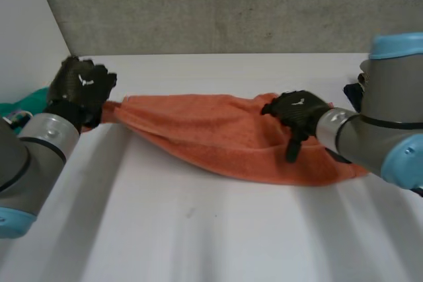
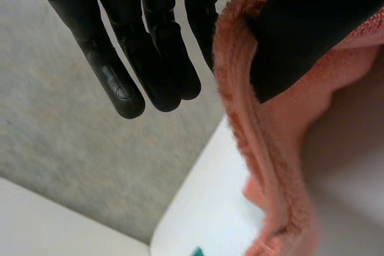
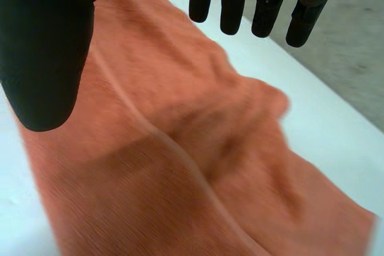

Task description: Fold the laundry.

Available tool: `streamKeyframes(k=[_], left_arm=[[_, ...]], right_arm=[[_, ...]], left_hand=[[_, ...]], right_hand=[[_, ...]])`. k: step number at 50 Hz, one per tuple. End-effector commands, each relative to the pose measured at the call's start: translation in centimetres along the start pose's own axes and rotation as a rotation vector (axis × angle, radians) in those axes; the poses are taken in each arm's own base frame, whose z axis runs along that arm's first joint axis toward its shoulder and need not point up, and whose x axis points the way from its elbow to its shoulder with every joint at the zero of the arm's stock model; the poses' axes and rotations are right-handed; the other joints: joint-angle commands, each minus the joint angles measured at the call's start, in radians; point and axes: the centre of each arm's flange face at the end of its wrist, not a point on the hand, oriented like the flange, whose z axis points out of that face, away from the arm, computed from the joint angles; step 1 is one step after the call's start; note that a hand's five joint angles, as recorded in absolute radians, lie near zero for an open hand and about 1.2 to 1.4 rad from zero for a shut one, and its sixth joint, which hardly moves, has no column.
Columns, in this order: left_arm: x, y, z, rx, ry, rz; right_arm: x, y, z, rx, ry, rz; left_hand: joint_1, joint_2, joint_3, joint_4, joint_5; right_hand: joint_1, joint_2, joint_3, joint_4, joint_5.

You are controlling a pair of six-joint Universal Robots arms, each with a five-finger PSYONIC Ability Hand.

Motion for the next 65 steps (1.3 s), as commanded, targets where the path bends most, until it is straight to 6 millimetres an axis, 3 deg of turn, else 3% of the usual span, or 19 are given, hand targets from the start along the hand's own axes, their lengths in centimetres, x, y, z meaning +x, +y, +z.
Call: streamKeyframes(k=[1, 15, 16, 17, 18, 24, 25, 29, 32, 35, 41, 45, 48, 53, 54, 57, 58, 62, 65], left_arm=[[-1.9, -3.6, -0.9, 0.104, -0.013, 0.012], [-3.4, -5.2, -1.0, 0.117, -0.039, -0.013], [-3.5, -5.2, -1.0, 0.116, -0.042, -0.019], [-3.7, -5.2, -1.0, 0.116, -0.049, -0.032], [-3.8, -5.1, -1.0, 0.114, -0.052, -0.038], [-3.8, -4.4, -1.0, 0.085, -0.047, -0.049], [-3.7, -3.9, -1.0, 0.062, -0.039, -0.047], [-3.4, -2.0, -1.4, -0.032, -0.003, -0.046], [-2.9, -0.5, -1.9, -0.107, 0.037, -0.056], [-1.7, 1.1, -2.6, -0.183, 0.121, -0.078], [0.9, 3.8, -2.9, -0.282, 0.283, -0.101], [2.3, 5.4, -1.7, -0.3, 0.348, -0.105], [2.1, 5.5, 1.1, -0.223, 0.306, -0.087], [-0.8, 3.2, 5.8, -0.036, 0.122, -0.05], [-2.7, 1.7, 7.4, 0.048, 0.024, -0.029], [-6.3, -1.2, 9.5, 0.193, -0.157, -0.005], [-8.8, -3.2, 10.3, 0.285, -0.281, -0.006], [-13.6, -7.8, 10.3, 0.508, -0.485, -0.095], [-14.8, -9.1, 10.0, 0.584, -0.5, -0.162]], right_arm=[[-2.6, 0.8, 1.9, -0.065, -0.113, -0.007], [-1.6, 4.2, 5.2, -0.073, 0.005, -0.086], [-1.4, 4.3, 5.3, -0.07, 0.012, -0.09], [-1.1, 4.3, 5.3, -0.061, 0.023, -0.089], [-0.8, 4.1, 5.2, -0.053, 0.033, -0.091], [2.1, 0.9, 2.4, 0.038, 0.11, -0.068], [3.3, -0.4, 1.0, 0.084, 0.141, -0.071], [5.5, -2.0, -2.1, 0.139, 0.204, -0.084], [6.7, -2.2, -3.7, 0.132, 0.23, -0.108], [7.5, -0.8, -5.9, 0.017, 0.218, -0.196], [6.4, 2.2, -6.4, -0.142, 0.111, -0.295], [5.2, 3.4, -4.3, -0.119, 0.068, -0.299], [5.2, 3.3, -2.1, -0.055, 0.114, -0.298], [6.9, 0.8, 0.3, 0.078, 0.275, -0.281], [8.2, -1.1, 0.6, 0.155, 0.362, -0.277], [10.5, -4.5, 0.4, 0.312, 0.509, -0.257], [12.1, -7.0, -0.3, 0.437, 0.607, -0.234], [14.5, -12.3, -3.5, 0.762, 0.764, -0.17], [14.5, -13.8, -4.9, 0.875, 0.773, -0.148]], left_hand=[[0.246, 0.202, 0.207, 0.197, 0.238], [0.246, 0.202, 0.207, 0.197, 0.238], [0.246, 0.202, 0.207, 0.197, 0.238], [0.246, 0.202, 0.207, 0.197, 0.238], [0.246, 0.202, 0.207, 0.197, 0.238], [0.246, 0.202, 0.207, 0.197, 0.238], [0.246, 0.202, 0.207, 0.197, 0.238], [0.246, 0.202, 0.207, 0.197, 0.238], [0.246, 0.202, 0.207, 0.197, 0.238], [0.246, 0.202, 0.207, 0.197, 0.238], [0.246, 0.202, 0.207, 0.197, 0.238], [0.246, 0.202, 0.207, 0.197, 0.238], [0.246, 0.202, 0.207, 0.197, 0.238], [0.246, 0.202, 0.207, 0.197, 0.238], [0.246, 0.202, 0.207, 0.197, 0.238], [0.246, 0.202, 0.207, 0.197, 0.238], [0.246, 0.202, 0.207, 0.197, 0.238], [0.246, 0.202, 0.207, 0.197, 0.238], [0.246, 0.202, 0.207, 0.197, 0.238]], right_hand=[[0.091, 0.09, 0.102, 0.094, 0.112], [0.387, 0.386, 0.398, 0.39, 0.408], [0.46, 0.459, 0.471, 0.463, 0.481], [0.871, 0.869, 0.882, 0.873, 0.892], [1.122, 1.121, 1.133, 1.125, 1.144], [1.125, 1.123, 1.136, 1.128, 1.146], [1.125, 1.123, 1.136, 1.128, 1.146], [1.125, 1.123, 1.136, 1.128, 1.146], [1.125, 1.123, 1.136, 1.128, 1.146], [1.125, 1.123, 1.136, 1.128, 1.146], [1.125, 1.123, 1.136, 1.128, 1.146], [1.125, 1.123, 1.136, 1.128, 1.146], [1.125, 1.123, 1.136, 1.128, 1.146], [1.125, 1.123, 1.136, 1.128, 1.146], [1.125, 1.123, 1.136, 1.128, 1.146], [1.125, 1.123, 1.136, 1.128, 1.146], [1.125, 1.123, 1.136, 1.128, 1.146], [1.125, 1.123, 1.136, 1.128, 1.146], [1.125, 1.123, 1.136, 1.128, 1.146]])
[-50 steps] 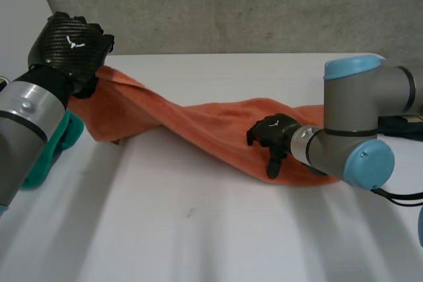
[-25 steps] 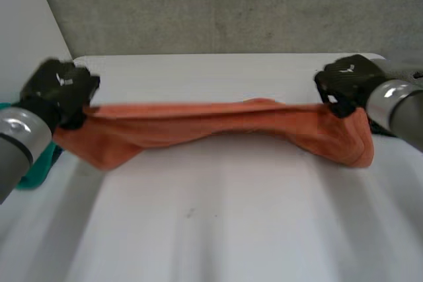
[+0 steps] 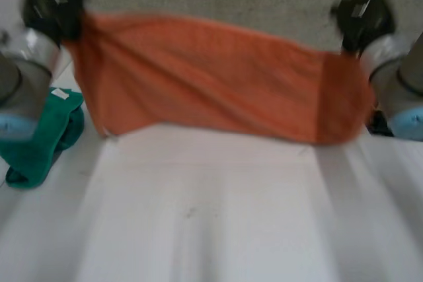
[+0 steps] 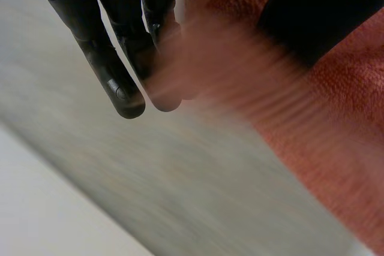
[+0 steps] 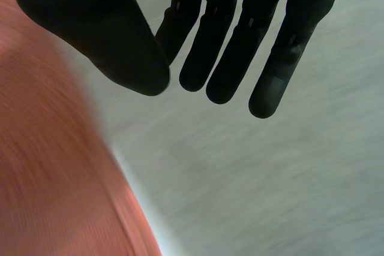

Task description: Fold the laundry.

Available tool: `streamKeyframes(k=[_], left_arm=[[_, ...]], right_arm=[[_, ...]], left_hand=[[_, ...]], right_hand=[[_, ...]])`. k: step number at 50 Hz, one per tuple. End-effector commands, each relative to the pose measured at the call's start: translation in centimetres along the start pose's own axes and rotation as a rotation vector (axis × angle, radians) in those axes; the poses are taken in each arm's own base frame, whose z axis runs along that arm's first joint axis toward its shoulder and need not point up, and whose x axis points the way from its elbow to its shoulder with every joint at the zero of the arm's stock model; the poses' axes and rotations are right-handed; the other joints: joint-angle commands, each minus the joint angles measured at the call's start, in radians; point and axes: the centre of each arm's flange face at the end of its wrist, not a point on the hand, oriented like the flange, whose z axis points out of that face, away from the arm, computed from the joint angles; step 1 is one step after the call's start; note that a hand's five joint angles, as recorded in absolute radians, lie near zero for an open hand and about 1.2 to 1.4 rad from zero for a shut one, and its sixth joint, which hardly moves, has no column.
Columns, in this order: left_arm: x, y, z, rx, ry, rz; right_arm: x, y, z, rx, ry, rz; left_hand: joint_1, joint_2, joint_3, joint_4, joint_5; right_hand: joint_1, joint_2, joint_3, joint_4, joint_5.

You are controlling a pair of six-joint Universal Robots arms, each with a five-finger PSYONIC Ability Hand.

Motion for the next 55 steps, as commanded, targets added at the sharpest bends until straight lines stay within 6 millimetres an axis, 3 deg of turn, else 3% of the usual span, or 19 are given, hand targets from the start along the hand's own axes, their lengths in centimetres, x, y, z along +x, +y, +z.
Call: streamKeyframes(k=[1, 4, 8, 12, 17, 18, 19, 22, 23, 25, 34, 42, 46, 48, 49, 55], left_arm=[[-4.9, -5.3, 2.7, 0.242, -0.2, -0.18], [-4.0, -4.4, 1.9, 0.173, -0.143, -0.226], [-1.8, -1.4, -0.6, 0.0, -0.032, -0.236], [0.2, 1.5, -3.3, -0.12, 0.039, -0.225], [1.9, 3.1, -6.0, -0.147, 0.106, -0.167], [2.2, 3.2, -6.3, -0.14, 0.114, -0.156], [2.5, 3.1, -6.8, -0.115, 0.126, -0.138], [2.5, 2.7, -7.2, -0.073, 0.133, -0.113], [2.3, 2.1, -7.3, -0.042, 0.129, -0.101], [2.1, 1.4, -7.6, -0.025, 0.134, -0.099], [-0.2, -4.2, -8.8, 0.047, 0.129, -0.133], [-1.8, -11.2, -11.3, 0.169, 0.155, -0.185], [-2.3, -13.9, -12.5, 0.236, 0.166, -0.194], [-2.5, -14.7, -12.9, 0.253, 0.167, -0.197], [-2.8, -15.5, -13.2, 0.266, 0.166, -0.2], [-3.2, -17.2, -14.5, 0.282, 0.174, -0.218]], right_arm=[[4.3, -6.3, 0.6, 0.315, 0.186, 0.14], [3.4, -6.1, -0.4, 0.295, 0.123, 0.138], [1.3, -4.4, -2.6, 0.215, -0.014, 0.139], [-1.1, -1.0, -5.0, 0.08, -0.136, 0.127], [-2.6, 3.0, -6.3, -0.063, -0.207, 0.102], [-2.8, 3.6, -6.4, -0.084, -0.218, 0.101], [-3.2, 4.6, -6.4, -0.127, -0.233, 0.098], [-3.6, 5.5, -6.4, -0.172, -0.255, 0.096], [-3.8, 5.7, -6.2, -0.197, -0.27, 0.098], [-4.0, 5.8, -6.0, -0.218, -0.293, 0.106], [-5.6, 3.2, -3.8, -0.185, -0.346, 0.21], [-12.0, 1.3, -3.9, -0.11, -0.51, 0.328], [-17.2, 0.2, -4.9, -0.04, -0.609, 0.356], [-19.0, 0.2, -5.4, -0.029, -0.639, 0.363], [-20.8, 0.1, -6.0, -0.021, -0.671, 0.372], [-24.7, 0.6, -6.8, -0.031, -0.659, 0.389]], left_hand=[[0.246, 0.197, 0.202, 0.194, 0.232], [0.246, 0.197, 0.202, 0.194, 0.232], [0.246, 0.197, 0.202, 0.194, 0.232], [0.246, 0.197, 0.202, 0.194, 0.232], [0.246, 0.197, 0.202, 0.194, 0.232], [0.246, 0.197, 0.202, 0.194, 0.232], [0.246, 0.197, 0.202, 0.194, 0.232], [0.246, 0.197, 0.202, 0.194, 0.232], [0.246, 0.197, 0.202, 0.194, 0.232], [0.246, 0.197, 0.202, 0.194, 0.232], [0.246, 0.197, 0.202, 0.194, 0.232], [0.246, 0.197, 0.202, 0.194, 0.232], [0.246, 0.197, 0.202, 0.194, 0.232], [0.246, 0.197, 0.202, 0.194, 0.232], [0.246, 0.197, 0.202, 0.194, 0.232], [0.246, 0.197, 0.202, 0.194, 0.232]], right_hand=[[0.268, 0.221, 0.208, 0.199, 0.194], [0.268, 0.221, 0.208, 0.199, 0.194], [0.268, 0.221, 0.208, 0.199, 0.194], [0.268, 0.221, 0.208, 0.199, 0.194], [0.268, 0.221, 0.208, 0.199, 0.194], [0.137, 0.09, 0.076, 0.068, 0.063], [-0.213, -0.26, -0.274, -0.282, -0.287], [-0.673, -0.72, -0.734, -0.742, -0.747], [-0.84, -0.887, -0.901, -0.909, -0.914], [-0.93, -0.977, -0.99, -0.998, -1.004], [-0.942, -0.989, -1.002, -1.011, -1.016], [-0.93, -0.977, -0.991, -0.999, -1.004], [-0.912, -0.959, -0.973, -0.981, -0.986], [-0.912, -0.959, -0.973, -0.981, -0.986], [-0.912, -0.959, -0.973, -0.981, -0.986], [-0.634, -0.681, -0.695, -0.703, -0.708]])
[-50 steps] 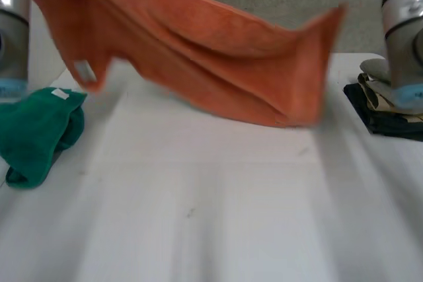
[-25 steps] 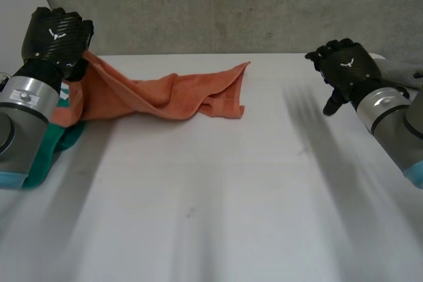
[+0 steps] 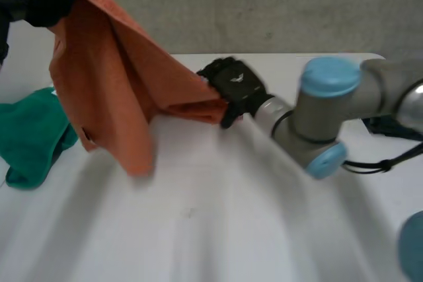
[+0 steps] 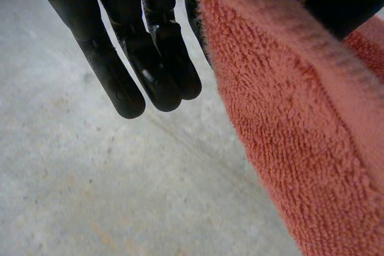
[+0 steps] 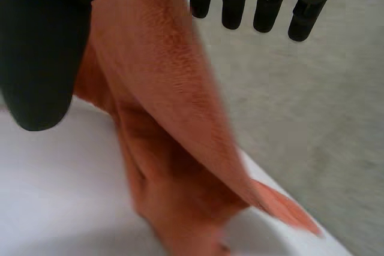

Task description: Fold the laundry.

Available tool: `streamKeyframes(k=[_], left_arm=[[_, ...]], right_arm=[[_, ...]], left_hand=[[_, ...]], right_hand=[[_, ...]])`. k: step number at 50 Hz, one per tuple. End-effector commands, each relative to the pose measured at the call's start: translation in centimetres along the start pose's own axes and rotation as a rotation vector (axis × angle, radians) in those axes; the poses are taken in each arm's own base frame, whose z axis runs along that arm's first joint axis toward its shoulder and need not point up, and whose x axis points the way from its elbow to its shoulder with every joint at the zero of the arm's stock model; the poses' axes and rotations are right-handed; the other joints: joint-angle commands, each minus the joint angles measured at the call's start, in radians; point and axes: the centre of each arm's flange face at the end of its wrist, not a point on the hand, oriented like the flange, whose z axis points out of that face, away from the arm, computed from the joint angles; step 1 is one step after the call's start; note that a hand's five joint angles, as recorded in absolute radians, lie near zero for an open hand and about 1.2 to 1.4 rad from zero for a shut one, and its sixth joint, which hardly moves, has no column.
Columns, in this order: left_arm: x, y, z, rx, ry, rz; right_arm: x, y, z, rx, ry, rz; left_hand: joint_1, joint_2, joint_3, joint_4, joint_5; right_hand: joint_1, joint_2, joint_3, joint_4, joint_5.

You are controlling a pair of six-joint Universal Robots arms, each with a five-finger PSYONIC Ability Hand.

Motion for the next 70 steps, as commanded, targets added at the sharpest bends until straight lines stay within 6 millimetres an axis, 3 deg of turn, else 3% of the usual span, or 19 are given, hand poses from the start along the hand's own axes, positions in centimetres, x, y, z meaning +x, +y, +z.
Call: streamKeyframes(k=[1, 5, 8, 12, 13, 17, 22, 27, 32, 35, 40, 45, 50, 54, 55, 58, 63, 68, 70], left_arm=[[0.2, -2.7, -1.0, 0.027, 0.01, -0.02], [0.1, -3.6, -1.7, 0.038, 0.007, -0.035], [-0.1, -3.3, -1.8, 0.03, -0.003, -0.028], [-1.3, -1.4, -1.4, -0.027, -0.047, 0.003], [-2.3, -0.2, -1.2, -0.059, -0.08, 0.02], [-4.8, 2.7, -0.9, -0.142, -0.155, 0.059], [-6.9, 6.5, -1.1, -0.267, -0.202, 0.056], [-6.8, 11.6, -1.9, -0.44, -0.17, -0.005], [-3.2, 16.6, -3.5, -0.657, -0.023, -0.12], [-1.2, 18.0, -3.9, -0.722, 0.049, -0.158], [1.9, 20.9, -3.1, -0.764, 0.141, -0.134], [1.2, 23.5, 0.1, -0.708, 0.057, -0.027], [-0.4, 23.5, 5.1, -0.561, -0.067, 0.05], [-2.7, 21.1, 9.9, -0.347, -0.177, 0.088], [-4.0, 19.8, 11.6, -0.25, -0.233, 0.099], [-6.6, 17.1, 14.0, -0.077, -0.354, 0.089], [-8.4, 15.0, 14.6, 0.03, -0.425, 0.032], [-7.5, 15.9, 13.0, -0.043, -0.375, -0.016], [-6.5, 16.9, 11.5, -0.114, -0.335, -0.038]], right_arm=[[-4.4, 2.4, 2.2, 0.01, 0.009, 0.023], [-3.2, 2.7, 3.5, 0.072, 0.168, 0.015], [-1.1, 1.6, 3.5, 0.105, 0.257, -0.005], [3.3, -1.4, 2.1, 0.134, 0.369, -0.063], [5.3, -3.1, 1.2, 0.151, 0.404, -0.1], [9.2, -7.5, -1.9, 0.175, 0.449, -0.221], [10.9, -12.1, -6.7, 0.15, 0.404, -0.401], [12.1, -15.0, -11.1, 0.076, 0.437, -0.538], [12.1, -14.0, -13.0, -0.063, 0.395, -0.545], [11.0, -11.2, -13.1, -0.188, 0.301, -0.51], [10.4, -6.5, -11.5, -0.307, 0.215, -0.496], [11.3, -3.1, -8.5, -0.308, 0.267, -0.506], [13.1, -2.9, -5.5, -0.226, 0.399, -0.557], [15.5, -6.9, -3.4, -0.012, 0.588, -0.597], [16.6, -9.2, -3.1, 0.103, 0.682, -0.601], [17.7, -13.2, -3.5, 0.313, 0.801, -0.603], [16.8, -15.5, -4.4, 0.448, 0.775, -0.608], [14.9, -13.9, -5.0, 0.388, 0.653, -0.611], [14.1, -12.1, -5.5, 0.317, 0.589, -0.594]], left_hand=[[0.246, 0.196, 0.202, 0.193, 0.226], [0.246, 0.196, 0.202, 0.193, 0.226], [0.246, 0.196, 0.202, 0.193, 0.226], [0.246, 0.196, 0.202, 0.193, 0.226], [0.246, 0.196, 0.202, 0.193, 0.226], [0.246, 0.196, 0.202, 0.193, 0.226], [0.246, 0.196, 0.202, 0.193, 0.226], [0.246, 0.196, 0.202, 0.193, 0.226], [0.246, 0.196, 0.202, 0.193, 0.226], [0.246, 0.196, 0.202, 0.193, 0.226], [0.246, 0.196, 0.202, 0.193, 0.226], [0.246, 0.196, 0.202, 0.193, 0.226], [0.246, 0.196, 0.202, 0.193, 0.226], [0.246, 0.196, 0.202, 0.193, 0.226], [0.246, 0.196, 0.202, 0.193, 0.226], [0.246, 0.196, 0.202, 0.193, 0.226], [0.246, 0.196, 0.202, 0.193, 0.226], [0.246, 0.196, 0.202, 0.193, 0.226], [0.246, 0.196, 0.202, 0.193, 0.226]], right_hand=[[0.316, 0.321, 0.325, 0.328, 0.321], [1.141, 1.146, 1.15, 1.153, 1.146], [1.142, 1.147, 1.151, 1.154, 1.147], [1.142, 1.147, 1.151, 1.154, 1.147], [1.142, 1.147, 1.151, 1.154, 1.147], [1.142, 1.147, 1.151, 1.154, 1.147], [1.142, 1.147, 1.151, 1.154, 1.147], [1.142, 1.147, 1.151, 1.154, 1.147], [1.142, 1.147, 1.151, 1.154, 1.147], [1.142, 1.147, 1.151, 1.154, 1.147], [1.142, 1.147, 1.151, 1.154, 1.147], [1.142, 1.147, 1.151, 1.154, 1.147], [1.142, 1.147, 1.151, 1.154, 1.147], [1.142, 1.147, 1.151, 1.154, 1.147], [1.142, 1.147, 1.151, 1.154, 1.147], [1.142, 1.147, 1.151, 1.154, 1.147], [1.142, 1.147, 1.151, 1.154, 1.147], [1.142, 1.147, 1.151, 1.154, 1.147], [1.142, 1.147, 1.151, 1.154, 1.147]])
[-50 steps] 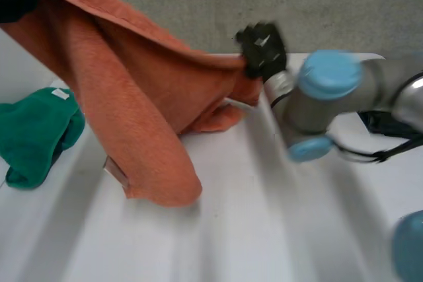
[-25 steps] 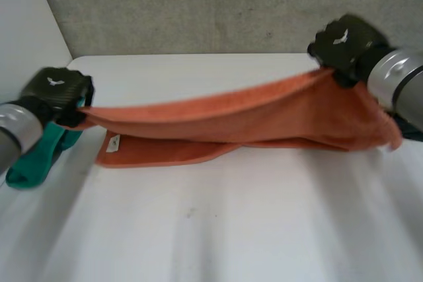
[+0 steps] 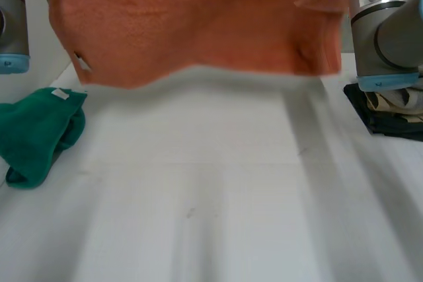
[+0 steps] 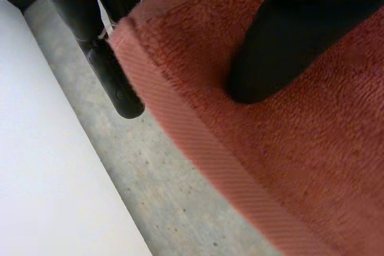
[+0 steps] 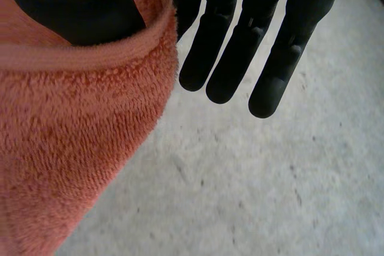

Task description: Fold the laundry.

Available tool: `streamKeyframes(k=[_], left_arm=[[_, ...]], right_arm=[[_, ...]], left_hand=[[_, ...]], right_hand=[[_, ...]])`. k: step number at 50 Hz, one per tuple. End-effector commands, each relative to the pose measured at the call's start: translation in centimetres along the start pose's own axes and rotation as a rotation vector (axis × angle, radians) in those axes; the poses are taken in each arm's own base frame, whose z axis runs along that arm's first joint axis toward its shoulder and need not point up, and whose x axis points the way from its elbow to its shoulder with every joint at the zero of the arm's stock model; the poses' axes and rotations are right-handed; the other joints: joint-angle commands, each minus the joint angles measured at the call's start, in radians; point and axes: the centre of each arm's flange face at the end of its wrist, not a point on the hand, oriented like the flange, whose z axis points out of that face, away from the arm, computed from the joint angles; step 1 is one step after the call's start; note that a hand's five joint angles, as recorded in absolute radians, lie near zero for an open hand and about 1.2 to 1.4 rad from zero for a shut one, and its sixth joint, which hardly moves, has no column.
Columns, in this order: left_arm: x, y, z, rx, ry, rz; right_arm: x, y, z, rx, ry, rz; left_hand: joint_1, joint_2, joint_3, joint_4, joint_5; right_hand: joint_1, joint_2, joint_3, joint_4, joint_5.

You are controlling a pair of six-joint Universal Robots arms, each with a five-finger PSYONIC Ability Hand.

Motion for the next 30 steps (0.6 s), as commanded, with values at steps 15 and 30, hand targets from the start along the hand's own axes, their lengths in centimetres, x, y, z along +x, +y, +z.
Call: streamKeyframes(k=[15, 30], left_arm=[[2.3, 8.8, -20.1, -0.61, 0.274, -0.055], [0.6, 10.5, -21.7, -0.668, 0.227, -0.017]], right_arm=[[-8.2, 9.2, -18.3, -0.499, -0.72, 0.001], [-5.2, 14.3, -19.0, -0.849, -0.357, 0.379]], left_hand=[[0.246, 0.196, 0.202, 0.193, 0.215], [0.246, 0.196, 0.202, 0.193, 0.215]], right_hand=[[0.267, 0.219, 0.207, 0.197, 0.192], [-0.617, -0.665, -0.677, -0.687, -0.692]])
